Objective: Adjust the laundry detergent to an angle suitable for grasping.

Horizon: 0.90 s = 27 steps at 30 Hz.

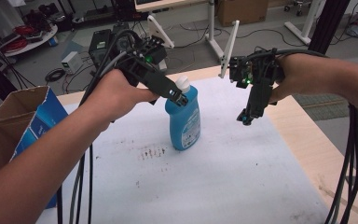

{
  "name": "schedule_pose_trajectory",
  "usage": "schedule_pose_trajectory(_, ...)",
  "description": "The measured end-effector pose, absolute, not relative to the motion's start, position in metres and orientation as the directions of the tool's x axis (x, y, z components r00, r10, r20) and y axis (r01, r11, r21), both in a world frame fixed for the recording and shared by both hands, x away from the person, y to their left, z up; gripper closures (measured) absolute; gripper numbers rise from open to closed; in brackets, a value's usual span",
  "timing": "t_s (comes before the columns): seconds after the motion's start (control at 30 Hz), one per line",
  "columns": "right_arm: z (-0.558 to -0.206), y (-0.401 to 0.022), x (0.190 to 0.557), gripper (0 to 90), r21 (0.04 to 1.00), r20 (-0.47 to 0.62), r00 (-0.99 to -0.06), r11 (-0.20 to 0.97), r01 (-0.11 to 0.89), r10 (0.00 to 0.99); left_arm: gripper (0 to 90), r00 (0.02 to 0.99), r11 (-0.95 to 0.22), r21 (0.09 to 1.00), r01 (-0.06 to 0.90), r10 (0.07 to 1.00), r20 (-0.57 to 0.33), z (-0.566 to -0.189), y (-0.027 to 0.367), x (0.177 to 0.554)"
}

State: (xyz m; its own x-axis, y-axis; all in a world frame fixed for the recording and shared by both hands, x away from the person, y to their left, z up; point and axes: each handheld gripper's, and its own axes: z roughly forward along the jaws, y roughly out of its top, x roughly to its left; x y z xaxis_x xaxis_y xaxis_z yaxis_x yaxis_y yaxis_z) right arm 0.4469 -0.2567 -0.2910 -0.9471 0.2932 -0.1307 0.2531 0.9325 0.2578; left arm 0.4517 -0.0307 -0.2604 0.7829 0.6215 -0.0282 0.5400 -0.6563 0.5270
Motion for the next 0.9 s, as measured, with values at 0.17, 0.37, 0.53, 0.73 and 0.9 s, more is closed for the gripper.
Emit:
schedule_pose_trajectory(0.17, -0.291, -0.258, 0.447, 1.4, 0.258, -0.126, -0.948, 0.932, 0.254, 0.293, 1.6, 0.787, -0.661, 0.528, 0.533, 0.616, -0.024, -0.263, -0.039, 0.453)
schedule_pose_trajectory(0.37, -0.293, -0.261, 0.448, 1.4, 0.261, -0.125, -0.946, 0.93, 0.261, 0.3, 1.6, 0.778, -0.652, 0.528, 0.544, 0.627, -0.028, -0.269, -0.048, 0.456)
schedule_pose_trajectory(0.53, -0.295, -0.264, 0.448, 1.4, 0.262, -0.122, -0.944, 0.928, 0.267, 0.306, 1.6, 0.776, -0.652, 0.518, 0.553, 0.63, -0.035, -0.275, -0.053, 0.459)
schedule_pose_trajectory(0.73, -0.296, -0.267, 0.45, 1.4, 0.265, -0.121, -0.944, 0.927, 0.267, 0.307, 1.7, 0.772, -0.652, 0.51, 0.56, 0.635, -0.037, -0.28, -0.057, 0.462)
schedule_pose_trajectory(0.9, -0.297, -0.267, 0.45, 1.4, 0.266, -0.118, -0.945, 0.926, 0.267, 0.306, 2.5, 0.765, -0.648, 0.508, 0.568, 0.644, -0.035, -0.284, -0.062, 0.463)
